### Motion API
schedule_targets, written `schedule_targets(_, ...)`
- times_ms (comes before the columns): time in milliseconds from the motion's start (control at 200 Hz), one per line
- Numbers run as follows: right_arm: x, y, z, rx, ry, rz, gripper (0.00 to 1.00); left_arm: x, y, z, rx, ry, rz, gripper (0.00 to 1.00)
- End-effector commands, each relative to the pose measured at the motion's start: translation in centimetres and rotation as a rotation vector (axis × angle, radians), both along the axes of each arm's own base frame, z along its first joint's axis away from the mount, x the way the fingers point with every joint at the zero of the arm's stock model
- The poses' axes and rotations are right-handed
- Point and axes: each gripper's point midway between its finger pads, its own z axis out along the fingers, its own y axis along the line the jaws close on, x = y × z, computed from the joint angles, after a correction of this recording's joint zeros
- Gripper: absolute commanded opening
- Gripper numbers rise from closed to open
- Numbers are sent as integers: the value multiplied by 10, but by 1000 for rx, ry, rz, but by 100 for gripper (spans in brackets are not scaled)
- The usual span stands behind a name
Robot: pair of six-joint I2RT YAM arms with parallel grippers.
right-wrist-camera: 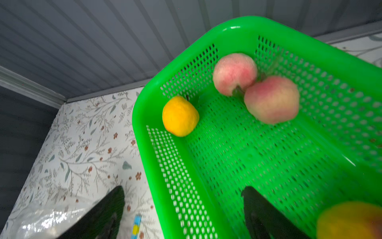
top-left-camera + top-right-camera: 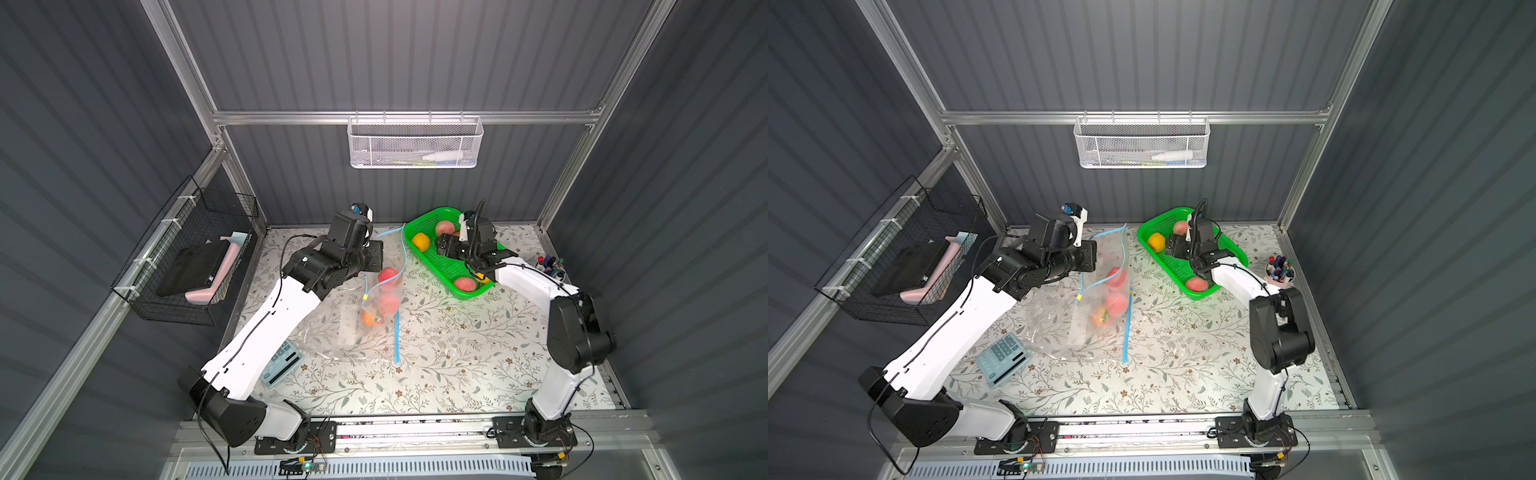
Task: Place the peach in a zip-top bag and seal the zipper
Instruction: Pick up the peach from the basket.
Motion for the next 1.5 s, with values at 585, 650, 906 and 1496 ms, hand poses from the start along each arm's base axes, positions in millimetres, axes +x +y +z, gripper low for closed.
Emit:
schedule_targets(585,84,58,-101,109,152,90,85,0,-15,-40,-17,125,-24,3)
schedule_targets(650,88,58,-102,105,146,92,85,0,-15,-41,-16,127,-24,3)
schedule_targets(906,96,54,-115,95,174,81,82,3,-17,-44,-5,136,-24,3)
schedule_targets(1496,74,32,-57,120,152,88,60,0,-11,-26,-7,96,-27,3)
